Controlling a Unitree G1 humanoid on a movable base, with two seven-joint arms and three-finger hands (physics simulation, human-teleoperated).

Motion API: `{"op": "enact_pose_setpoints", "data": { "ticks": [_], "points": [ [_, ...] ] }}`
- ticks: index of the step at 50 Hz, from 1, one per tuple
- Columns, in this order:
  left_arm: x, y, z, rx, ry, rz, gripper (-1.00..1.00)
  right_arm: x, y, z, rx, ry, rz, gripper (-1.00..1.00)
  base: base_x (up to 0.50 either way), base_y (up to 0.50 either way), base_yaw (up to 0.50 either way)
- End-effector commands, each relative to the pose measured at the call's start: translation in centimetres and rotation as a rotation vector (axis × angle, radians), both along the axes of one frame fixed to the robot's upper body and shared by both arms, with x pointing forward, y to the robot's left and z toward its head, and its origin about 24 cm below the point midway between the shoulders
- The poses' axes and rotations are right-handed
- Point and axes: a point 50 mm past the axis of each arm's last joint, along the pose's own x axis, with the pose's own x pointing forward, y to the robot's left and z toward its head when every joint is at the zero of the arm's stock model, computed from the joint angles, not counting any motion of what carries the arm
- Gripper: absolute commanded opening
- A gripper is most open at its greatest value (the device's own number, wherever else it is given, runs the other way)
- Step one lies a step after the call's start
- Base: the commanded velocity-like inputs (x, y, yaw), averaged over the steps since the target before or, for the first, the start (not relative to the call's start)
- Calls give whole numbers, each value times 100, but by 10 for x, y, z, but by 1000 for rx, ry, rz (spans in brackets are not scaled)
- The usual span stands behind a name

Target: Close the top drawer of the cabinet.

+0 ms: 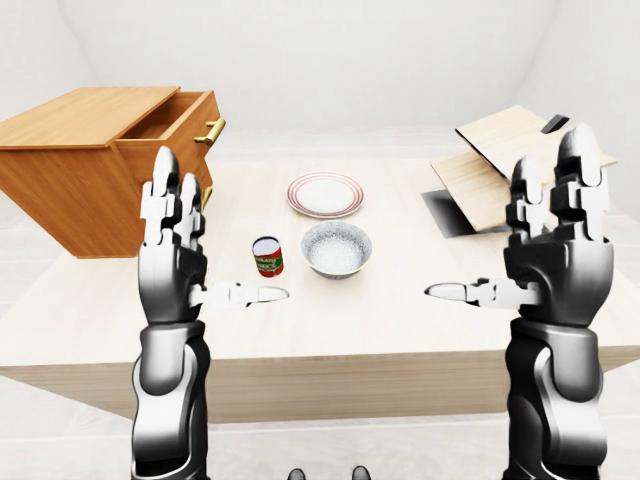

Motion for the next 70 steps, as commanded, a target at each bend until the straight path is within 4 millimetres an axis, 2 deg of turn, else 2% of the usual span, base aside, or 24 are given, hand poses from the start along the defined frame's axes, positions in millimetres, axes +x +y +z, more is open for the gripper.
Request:
{"op": "enact_pose_setpoints", "data": {
  "ticks": [1, 5, 9, 14, 17, 24, 31, 38, 43, 47, 49, 70],
  "points": [
    [-18, -1, 46, 18, -234, 3, 100, -17, -4, 35, -44, -184, -23, 100, 0, 0, 0],
    [-26, -4, 56, 32, -291, -6, 100, -22, -5, 43, -46, -225, -26, 100, 0, 0, 0],
    [-35, -4, 70, 25, -377, -8, 100, -21, -6, 40, -51, -213, -29, 100, 0, 0, 0],
    [-31, -3, 56, 8, -302, 1, 100, -18, -7, 34, -35, -177, -50, 100, 0, 0, 0],
    [-35, -3, 60, 9, -326, -2, 100, -19, -6, 31, -40, -166, -46, 100, 0, 0, 0],
    [-34, 2, 55, -16, -301, 8, 100, -20, -8, 32, -41, -168, -60, 100, 0, 0, 0],
    [-34, -4, 52, 35, -280, -7, 100, -23, -7, 33, -44, -178, -54, 100, 0, 0, 0],
    [-35, -2, 55, 7, -298, -4, 100, -24, -6, 34, -60, -183, -59, 100, 0, 0, 0],
    [-35, 0, 51, -5, -280, 2, 100, -17, 0, 24, -91, -123, -38, 100, 2, 50, 0],
    [-34, 4, 55, -14, -301, 14, 100, -11, -4, 14, -101, -61, -55, 100, 5, 50, 0],
    [-35, 8, 58, -63, -319, 20, 100, -11, -2, 13, -98, -57, -48, 100, 5, 50, 0],
    [-36, 4, 58, -54, -319, -2, 100, -12, -4, 13, -114, -56, -61, 100, 5, 50, 0]
  ]
}}
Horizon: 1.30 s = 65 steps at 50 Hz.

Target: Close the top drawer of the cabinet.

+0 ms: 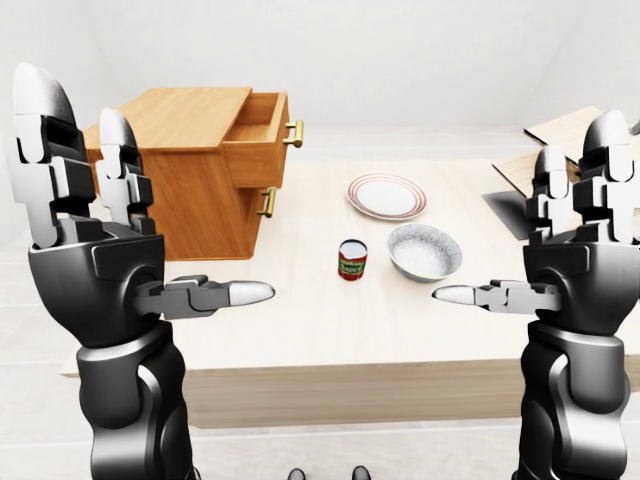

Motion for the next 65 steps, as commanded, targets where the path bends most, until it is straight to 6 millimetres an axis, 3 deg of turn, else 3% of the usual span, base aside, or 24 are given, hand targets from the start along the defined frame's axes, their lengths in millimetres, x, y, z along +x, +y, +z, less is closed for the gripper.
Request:
{"op": "enact_pose_setpoints", "data": {
  "ticks": [1, 41, 55, 65],
  "points": [
    [-1, 0, 1, -7, -7, -3, 100, 0, 0, -3, -12, 17, -3, 100, 5, 50, 0],
    [0, -1, -1, 19, 7, -2, 100, 2, 1, -10, -33, 57, -4, 100, 4, 39, 0],
    [3, -1, -9, 16, 53, 7, 100, 1, -1, -12, 1, 59, 1, 100, 0, 0, 0],
    [3, -2, -7, 26, 42, 5, 100, 3, 0, -16, -9, 86, 12, 100, 41, 0, 0]
  ]
}}
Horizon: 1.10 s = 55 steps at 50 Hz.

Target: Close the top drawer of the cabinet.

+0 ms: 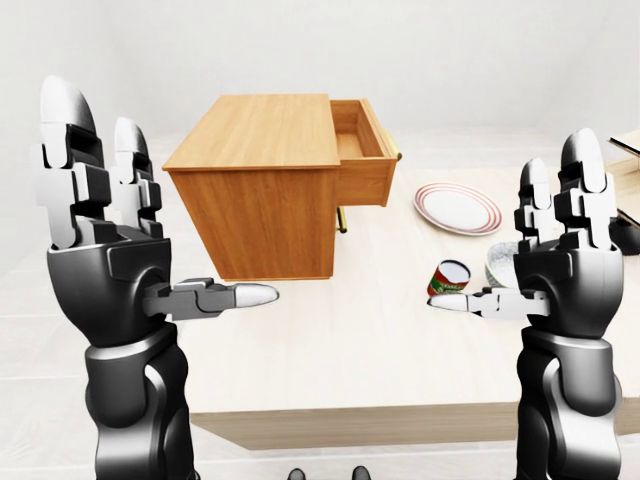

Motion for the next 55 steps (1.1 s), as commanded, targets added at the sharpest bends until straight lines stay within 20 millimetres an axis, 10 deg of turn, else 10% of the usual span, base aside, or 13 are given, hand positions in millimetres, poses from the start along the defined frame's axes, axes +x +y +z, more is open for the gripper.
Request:
{"op": "enact_pose_setpoints", "data": {
  "ticks": [1, 46, 55],
  "points": [
    [1, -1, -3, 4, 19, 2, 100, 2, -1, -7, 7, 37, 5, 100, 43, 0, 0],
    [0, -5, 1, 14, -3, -14, 100, 4, 1, -6, 32, 26, 27, 100, 21, 0, 0],
    [-2, -12, 0, 73, -2, -32, 100, 32, -8, -15, 30, 95, -7, 100, 0, 0, 0]
  ]
}}
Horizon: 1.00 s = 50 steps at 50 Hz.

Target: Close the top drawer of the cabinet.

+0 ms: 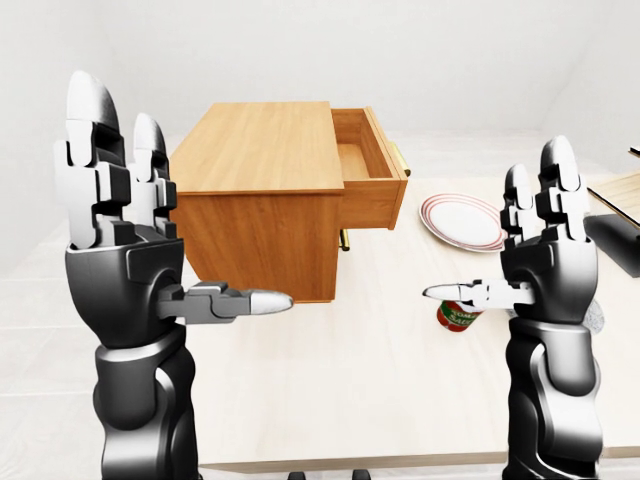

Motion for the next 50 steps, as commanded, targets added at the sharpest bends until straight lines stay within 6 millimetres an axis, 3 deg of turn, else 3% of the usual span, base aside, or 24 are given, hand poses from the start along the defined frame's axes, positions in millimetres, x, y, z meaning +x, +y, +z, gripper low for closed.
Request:
{"op": "enact_pose_setpoints", "data": {
  "ticks": [1, 5, 13, 22, 34, 50],
  "points": [
    [0, -2, -1, 25, 6, -2, 100, 19, -7, -6, -13, 50, -26, 100, 0, 0, 0],
    [3, -3, -3, 35, 18, 5, 100, 33, -8, -16, -10, 107, -29, 100, 0, 0, 0],
    [3, -3, -3, 41, 17, 8, 100, 53, -4, -12, -7, 113, -2, 100, 0, 0, 0],
    [2, -2, -3, 41, 15, 12, 100, 70, 4, -29, 38, 201, 28, 100, 0, 0, 0],
    [1, -2, -2, 38, 12, 15, 100, 70, 20, -26, 32, 185, 114, 100, 0, 0, 0],
    [2, -2, -3, 37, 15, 11, 100, 69, 20, -24, 24, 178, 106, 100, 0, 0, 0]
  ]
}}
